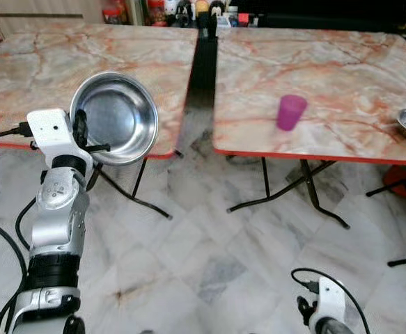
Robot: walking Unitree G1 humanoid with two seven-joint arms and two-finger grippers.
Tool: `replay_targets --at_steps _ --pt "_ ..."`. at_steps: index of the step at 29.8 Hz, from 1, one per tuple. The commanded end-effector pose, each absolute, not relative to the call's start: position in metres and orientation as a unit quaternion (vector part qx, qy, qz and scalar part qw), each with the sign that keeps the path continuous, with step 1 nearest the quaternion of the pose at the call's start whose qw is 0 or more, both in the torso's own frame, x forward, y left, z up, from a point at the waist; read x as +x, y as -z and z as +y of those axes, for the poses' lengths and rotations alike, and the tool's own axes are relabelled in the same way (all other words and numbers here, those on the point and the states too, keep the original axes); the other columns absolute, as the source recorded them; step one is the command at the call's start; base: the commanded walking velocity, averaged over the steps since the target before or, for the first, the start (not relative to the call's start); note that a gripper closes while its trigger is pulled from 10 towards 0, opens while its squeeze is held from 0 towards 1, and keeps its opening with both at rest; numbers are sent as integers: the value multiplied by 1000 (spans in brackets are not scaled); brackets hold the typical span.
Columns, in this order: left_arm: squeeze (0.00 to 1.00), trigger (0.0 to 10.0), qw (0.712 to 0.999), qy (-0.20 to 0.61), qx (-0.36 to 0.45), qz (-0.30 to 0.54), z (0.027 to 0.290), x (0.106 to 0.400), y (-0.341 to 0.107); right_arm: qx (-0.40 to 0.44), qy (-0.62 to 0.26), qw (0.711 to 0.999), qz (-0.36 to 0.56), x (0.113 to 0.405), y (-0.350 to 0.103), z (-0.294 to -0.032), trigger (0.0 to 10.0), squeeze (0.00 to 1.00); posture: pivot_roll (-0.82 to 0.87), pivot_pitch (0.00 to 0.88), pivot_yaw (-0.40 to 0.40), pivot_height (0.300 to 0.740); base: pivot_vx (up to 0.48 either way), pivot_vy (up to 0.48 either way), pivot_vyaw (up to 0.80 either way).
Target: Setting the table
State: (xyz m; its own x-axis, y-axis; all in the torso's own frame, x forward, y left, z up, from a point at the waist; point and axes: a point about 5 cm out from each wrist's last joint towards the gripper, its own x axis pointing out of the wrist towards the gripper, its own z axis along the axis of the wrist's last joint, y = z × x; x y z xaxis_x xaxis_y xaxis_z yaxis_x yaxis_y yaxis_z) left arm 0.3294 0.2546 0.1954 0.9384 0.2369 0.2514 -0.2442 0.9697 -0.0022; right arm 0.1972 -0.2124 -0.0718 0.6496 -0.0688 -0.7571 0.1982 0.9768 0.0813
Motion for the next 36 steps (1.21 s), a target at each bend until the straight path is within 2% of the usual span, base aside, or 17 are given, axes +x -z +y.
replay_targets --at_steps 1,14,17,24,36 --pt "0 10000 983 -123 16 -137 254 329 -202 78 85 904 412 195 72 -221 10000 0 37 136 -35 740 0 480 0" --pt "0 10000 987 -155 36 -26 276 312 -137 77 84 903 413 193 72 -220 10000 0 33 119 -27 740 0 480 0" --pt "0 10000 986 -154 59 35 276 307 -105 78 84 903 413 193 72 -220 10000 0 29 112 -22 740 0 160 0" --pt "0 10000 977 -164 51 124 277 294 -59 79 85 903 413 193 72 -220 10000 0 30 118 -26 740 0 160 0" --pt "0 10000 966 -167 55 189 270 280 -22 77 82 904 412 194 72 -220 10000 0 30 134 -30 740 0 480 0"
